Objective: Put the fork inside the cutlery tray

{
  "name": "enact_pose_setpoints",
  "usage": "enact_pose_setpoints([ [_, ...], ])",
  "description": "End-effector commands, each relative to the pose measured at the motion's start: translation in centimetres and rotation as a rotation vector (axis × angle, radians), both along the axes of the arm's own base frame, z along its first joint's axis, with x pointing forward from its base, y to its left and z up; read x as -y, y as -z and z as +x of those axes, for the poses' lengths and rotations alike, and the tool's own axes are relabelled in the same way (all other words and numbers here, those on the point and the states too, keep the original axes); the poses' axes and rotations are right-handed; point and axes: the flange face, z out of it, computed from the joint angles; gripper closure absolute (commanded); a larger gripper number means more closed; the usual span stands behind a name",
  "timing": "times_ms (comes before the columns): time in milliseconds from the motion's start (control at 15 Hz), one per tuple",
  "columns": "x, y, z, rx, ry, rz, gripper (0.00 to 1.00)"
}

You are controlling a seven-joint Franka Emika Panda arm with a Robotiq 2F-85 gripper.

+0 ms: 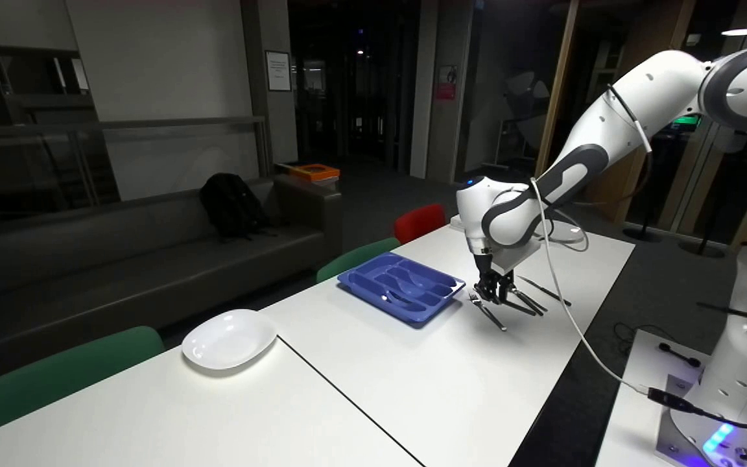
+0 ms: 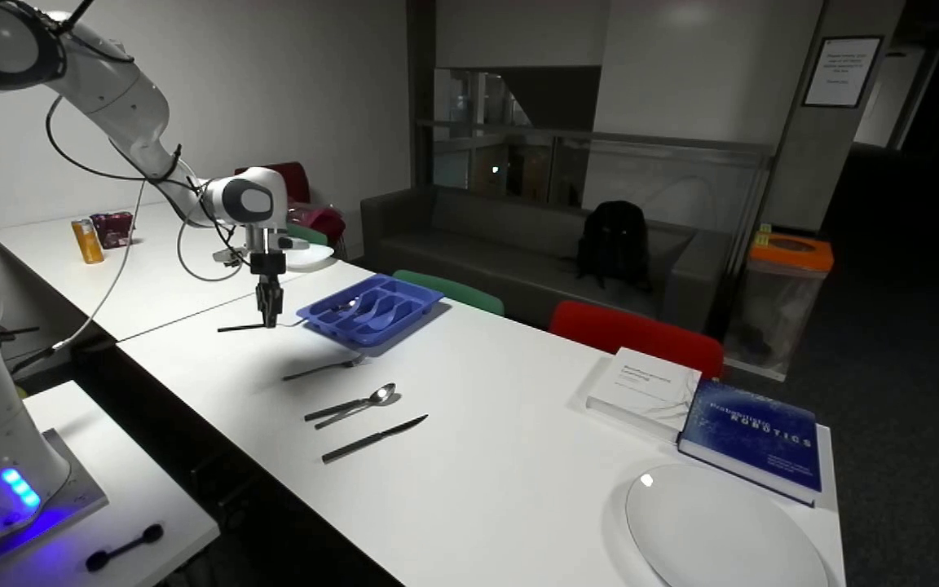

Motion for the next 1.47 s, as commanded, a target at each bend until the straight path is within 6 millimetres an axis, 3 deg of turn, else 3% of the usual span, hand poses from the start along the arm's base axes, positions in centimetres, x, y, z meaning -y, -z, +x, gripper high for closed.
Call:
enact_pose_setpoints([
  [0,1.1,-4.3,1.3,-0.037,-0.091,0.000,0.95],
  [133,2.0,-5.5,2.3,-0.060,-0.135,0.034,0.95],
  [200,1.0,-3.8,1.7,-0.037,-0.093,0.015,0.79],
  [400,1.9,-4.8,2.4,-0.041,-0.117,0.027,0.79],
  [867,1.6,-4.8,2.4,-0.042,-0.124,0.028,0.79],
  [933,1.6,-4.8,2.4,-0.042,-0.124,0.028,0.95],
  [1400,1.7,-7.1,8.4,0.016,-0.222,0.060,0.95],
])
